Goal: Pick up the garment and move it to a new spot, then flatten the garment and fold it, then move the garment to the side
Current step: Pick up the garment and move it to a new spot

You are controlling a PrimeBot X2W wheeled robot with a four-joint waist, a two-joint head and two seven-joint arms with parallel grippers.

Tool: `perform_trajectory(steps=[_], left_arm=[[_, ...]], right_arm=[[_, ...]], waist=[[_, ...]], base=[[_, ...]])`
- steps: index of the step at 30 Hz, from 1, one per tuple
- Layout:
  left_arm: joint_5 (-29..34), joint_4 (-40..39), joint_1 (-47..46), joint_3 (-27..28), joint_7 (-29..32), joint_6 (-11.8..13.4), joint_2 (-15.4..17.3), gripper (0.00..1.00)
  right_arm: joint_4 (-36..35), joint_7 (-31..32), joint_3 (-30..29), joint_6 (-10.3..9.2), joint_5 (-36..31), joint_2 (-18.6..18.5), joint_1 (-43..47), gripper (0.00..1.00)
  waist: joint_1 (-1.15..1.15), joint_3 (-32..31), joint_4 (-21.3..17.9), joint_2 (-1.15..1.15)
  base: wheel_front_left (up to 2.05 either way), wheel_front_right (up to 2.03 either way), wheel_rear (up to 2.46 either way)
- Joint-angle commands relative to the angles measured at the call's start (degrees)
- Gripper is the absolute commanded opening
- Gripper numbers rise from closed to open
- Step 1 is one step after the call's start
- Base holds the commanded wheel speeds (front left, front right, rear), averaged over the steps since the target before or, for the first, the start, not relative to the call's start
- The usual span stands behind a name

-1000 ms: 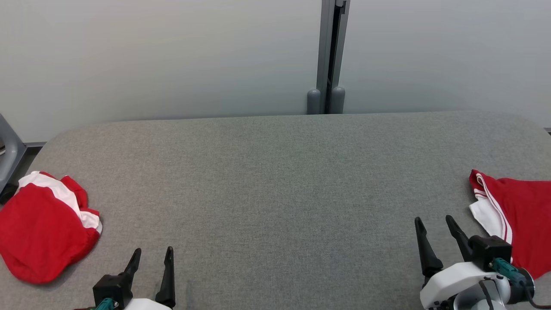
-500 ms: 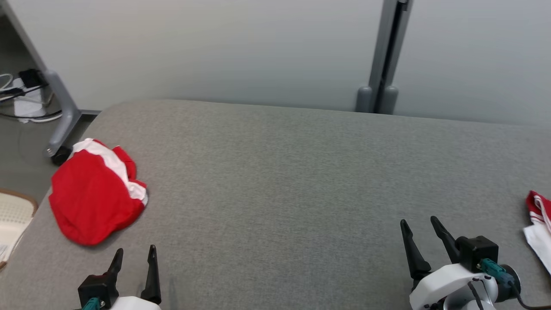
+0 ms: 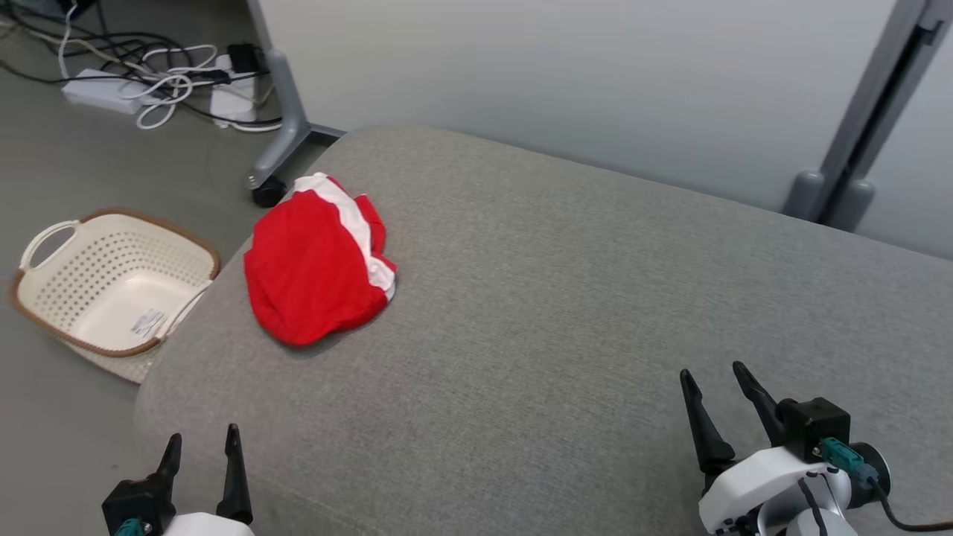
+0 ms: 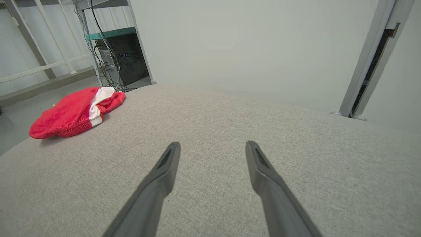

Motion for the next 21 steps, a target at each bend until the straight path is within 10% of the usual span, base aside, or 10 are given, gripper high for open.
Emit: perform_trajectory(steps=[1, 10, 21], left_arm=[[0.0, -0.2, -0.5, 0.5, -0.1, 0.2, 0.2, 1.0], [-1.5, 0.5, -1.4, 0.7, -0.1, -0.8, 0.2, 1.0], [-4.6, 6.4, -11.6, 2.6, -0.1, -4.1, 0.5, 1.0]], right_arm=[[-0.3, -0.3, -0.2, -0.01, -0.6, -0.4, -0.5, 1.0], [-0.4, -0.3, 0.0, 0.0, -2.0, -0.4, -1.5, 1.0], [-2.5, -0.3, 0.0, -0.01, -7.2, -0.5, -6.0, 1.0]], waist=[[0.0, 0.8, 3.0, 0.0], [0.0, 2.3, 4.9, 0.0], [0.0, 10.4, -1.6, 0.0]], base=[[0.0, 0.0, 0.0], [0.0, 0.0, 0.0], [0.0, 0.0, 0.0]])
